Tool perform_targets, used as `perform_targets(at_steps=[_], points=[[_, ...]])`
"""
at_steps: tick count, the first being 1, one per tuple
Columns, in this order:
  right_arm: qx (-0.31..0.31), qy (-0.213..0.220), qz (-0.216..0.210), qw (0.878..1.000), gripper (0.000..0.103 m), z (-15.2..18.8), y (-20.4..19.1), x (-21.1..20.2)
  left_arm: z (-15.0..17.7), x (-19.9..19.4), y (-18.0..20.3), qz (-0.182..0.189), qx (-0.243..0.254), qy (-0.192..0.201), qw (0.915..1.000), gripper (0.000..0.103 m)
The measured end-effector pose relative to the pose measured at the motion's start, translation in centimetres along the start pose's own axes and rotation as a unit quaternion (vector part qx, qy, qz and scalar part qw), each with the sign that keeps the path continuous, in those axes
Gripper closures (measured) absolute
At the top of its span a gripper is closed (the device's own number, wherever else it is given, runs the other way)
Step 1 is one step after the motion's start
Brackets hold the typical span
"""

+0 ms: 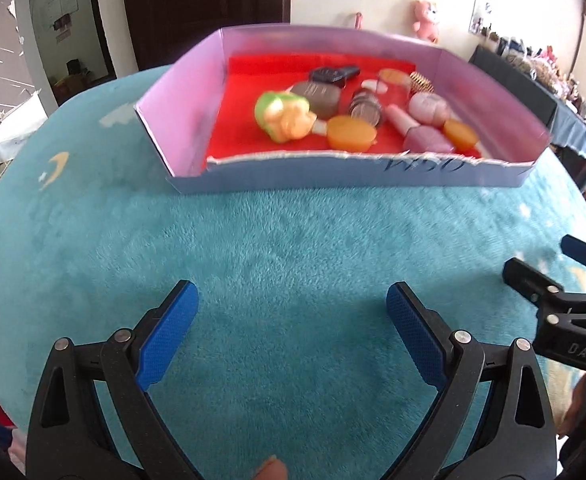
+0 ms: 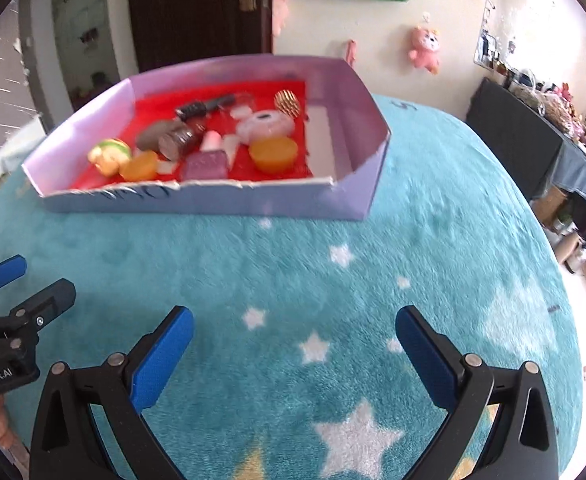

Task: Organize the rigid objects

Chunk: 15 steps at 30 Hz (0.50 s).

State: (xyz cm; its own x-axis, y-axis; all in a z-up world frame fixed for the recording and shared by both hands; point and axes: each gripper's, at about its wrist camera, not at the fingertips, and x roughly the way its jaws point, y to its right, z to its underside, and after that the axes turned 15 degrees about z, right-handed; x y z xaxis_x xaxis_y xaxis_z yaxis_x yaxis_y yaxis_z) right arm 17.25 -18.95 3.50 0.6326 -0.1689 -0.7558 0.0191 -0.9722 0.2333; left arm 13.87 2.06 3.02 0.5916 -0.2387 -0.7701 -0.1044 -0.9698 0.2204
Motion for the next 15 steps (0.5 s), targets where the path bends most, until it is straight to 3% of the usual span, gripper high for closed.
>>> perform_targets(at_steps=[6,15], points=[[0.015,-0.026,0.007,1.0,0.0,0.02,0.52,0.88,-0.08,0.25,-0.05,-0.003,0.0,0.005,1.0,0.0],[0.011,-0.027,0.006,1.0,0.0,0.02,0.42,0.86,-0.25,0.37,-0.25,-0.002,-0.004,0.007,1.0,0.0]])
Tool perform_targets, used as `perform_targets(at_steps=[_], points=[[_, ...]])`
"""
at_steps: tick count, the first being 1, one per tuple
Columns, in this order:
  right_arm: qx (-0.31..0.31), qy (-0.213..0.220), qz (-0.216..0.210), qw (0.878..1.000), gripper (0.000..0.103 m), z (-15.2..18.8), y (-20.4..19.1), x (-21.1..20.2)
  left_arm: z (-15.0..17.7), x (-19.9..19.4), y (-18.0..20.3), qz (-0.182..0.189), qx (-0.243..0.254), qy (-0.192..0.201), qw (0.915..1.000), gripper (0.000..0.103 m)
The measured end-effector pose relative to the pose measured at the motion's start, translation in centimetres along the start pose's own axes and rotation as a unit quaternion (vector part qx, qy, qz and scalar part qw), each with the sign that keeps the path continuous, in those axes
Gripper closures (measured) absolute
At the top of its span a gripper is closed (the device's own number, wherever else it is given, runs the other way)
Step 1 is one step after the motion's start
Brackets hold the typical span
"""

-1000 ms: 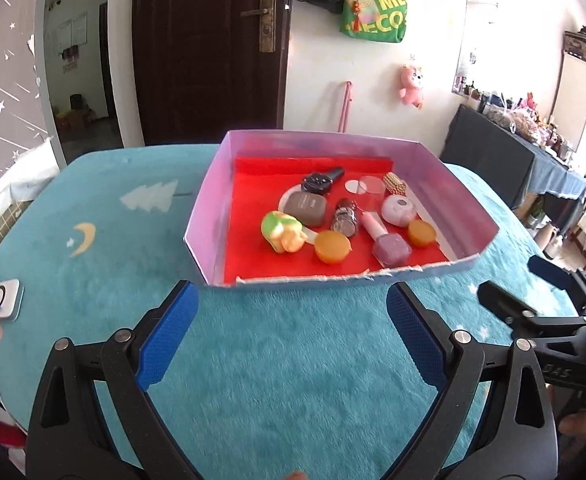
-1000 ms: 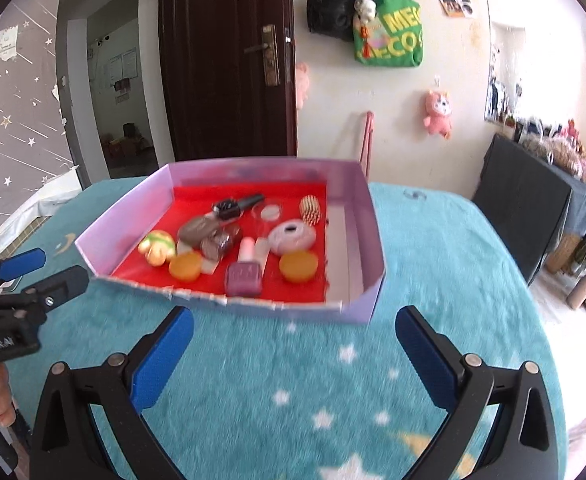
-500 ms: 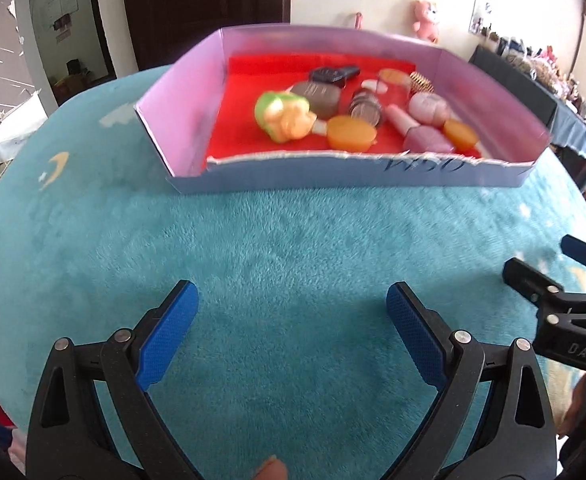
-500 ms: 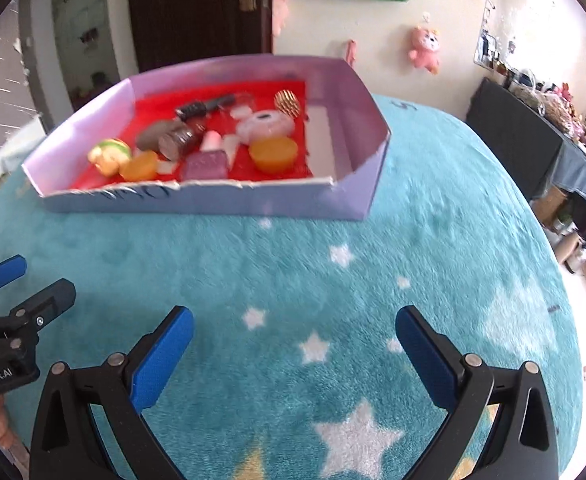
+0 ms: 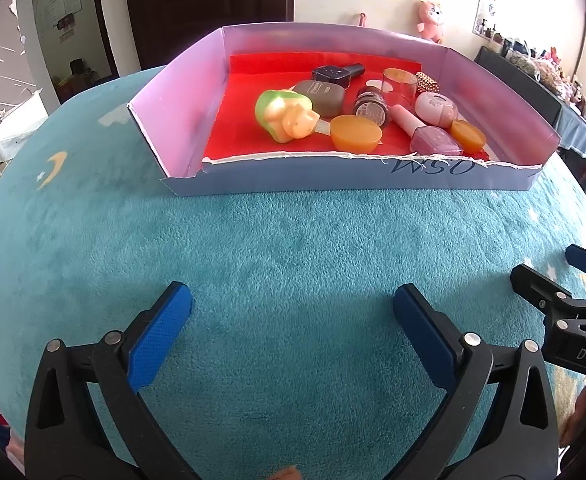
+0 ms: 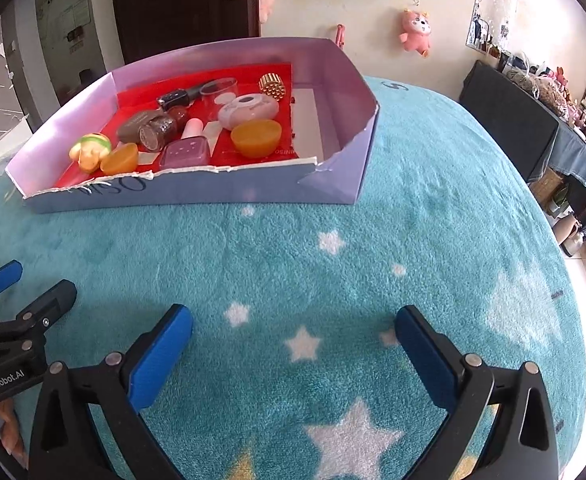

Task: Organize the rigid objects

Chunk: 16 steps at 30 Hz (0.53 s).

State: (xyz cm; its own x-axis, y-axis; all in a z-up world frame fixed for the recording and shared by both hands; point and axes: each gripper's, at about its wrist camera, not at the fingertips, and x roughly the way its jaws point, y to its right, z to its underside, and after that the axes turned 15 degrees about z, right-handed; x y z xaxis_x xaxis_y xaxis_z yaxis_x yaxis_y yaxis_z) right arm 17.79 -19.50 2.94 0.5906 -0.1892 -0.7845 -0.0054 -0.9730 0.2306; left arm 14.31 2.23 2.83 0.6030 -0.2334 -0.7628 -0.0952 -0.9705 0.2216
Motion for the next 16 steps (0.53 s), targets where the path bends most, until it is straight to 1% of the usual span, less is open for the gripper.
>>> perform_targets(at_steps=[16], points=[[0.001,0.0,0.003,1.0,0.0,0.06,-0.11,0.02,0.02,-0.02,-0.04,0.0,0.0,0.0,1.0,0.0]])
